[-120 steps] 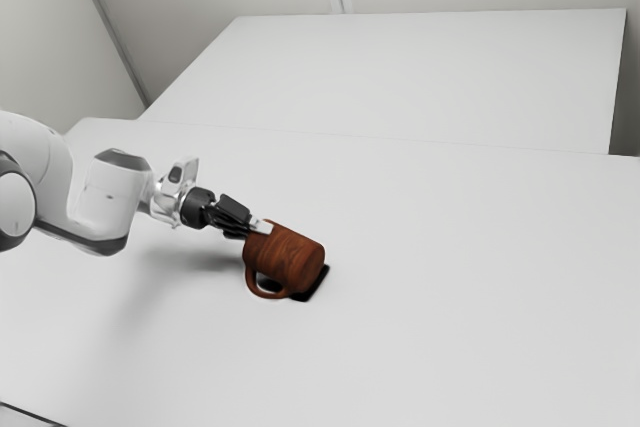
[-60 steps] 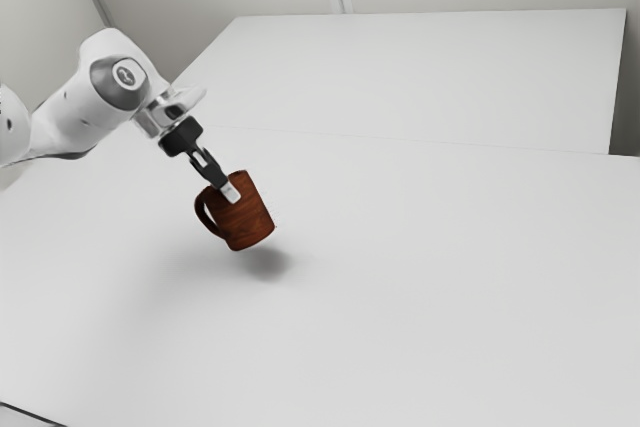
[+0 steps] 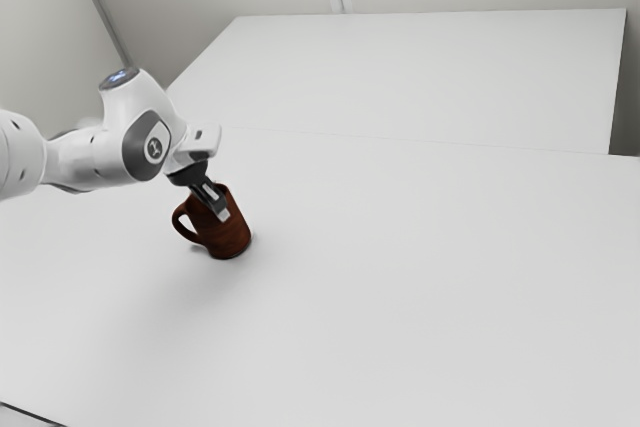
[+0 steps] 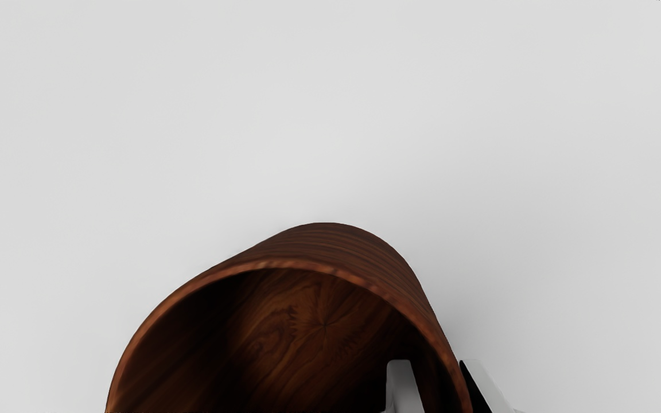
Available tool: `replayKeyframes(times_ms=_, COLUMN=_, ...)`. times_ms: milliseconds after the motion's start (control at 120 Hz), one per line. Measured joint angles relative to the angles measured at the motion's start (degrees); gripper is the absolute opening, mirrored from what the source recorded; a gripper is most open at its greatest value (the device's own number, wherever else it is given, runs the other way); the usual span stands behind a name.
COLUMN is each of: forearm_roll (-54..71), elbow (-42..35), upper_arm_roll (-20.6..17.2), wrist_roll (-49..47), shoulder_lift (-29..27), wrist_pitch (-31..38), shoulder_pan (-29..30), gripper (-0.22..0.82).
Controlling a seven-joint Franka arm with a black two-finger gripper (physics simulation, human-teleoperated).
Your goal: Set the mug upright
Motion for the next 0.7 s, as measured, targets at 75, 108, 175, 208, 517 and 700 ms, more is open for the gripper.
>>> replayKeyframes(times_ms=75, forearm_roll=0.0, elbow=-0.8, upper_arm_roll=-0.4, wrist_roll=-1.9, shoulder_lift=0.0, wrist_pitch=1.6, shoulder_pan=0.3, gripper=0.11)
replayKeyframes(times_ms=108, forearm_roll=0.0, elbow=-1.0, upper_arm_roll=-0.6, wrist_roll=-2.6, shoulder_lift=0.0, wrist_pitch=2.1, shoulder_pan=0.5, gripper=0.18)
replayKeyframes(times_ms=175, forearm_roll=-0.1, elbow=-1.1, upper_arm_roll=-0.8, wrist_roll=-4.0, shoulder_lift=-0.1, wrist_pitch=2.9, shoulder_pan=0.4, gripper=0.3)
replayKeyframes(times_ms=208, forearm_roll=-0.1, elbow=-1.1, upper_arm_roll=-0.9, wrist_roll=-4.7, shoulder_lift=-0.2, wrist_pitch=3.1, shoulder_pan=0.2, gripper=0.34)
replayKeyframes(times_ms=517, forearm_roll=-1.3, elbow=12.3, upper_arm_roll=-0.8, wrist_roll=-9.2, shoulder_lift=-0.9, wrist_pitch=-6.9, shoulder_pan=-2.0, gripper=0.54)
replayKeyframes(times_ms=700, forearm_roll=-1.6, elbow=29.5, upper_arm_roll=0.2, wrist_roll=-12.1, shoulder_lift=2.1, wrist_pitch=-22.8, shoulder_pan=-3.0, gripper=0.58)
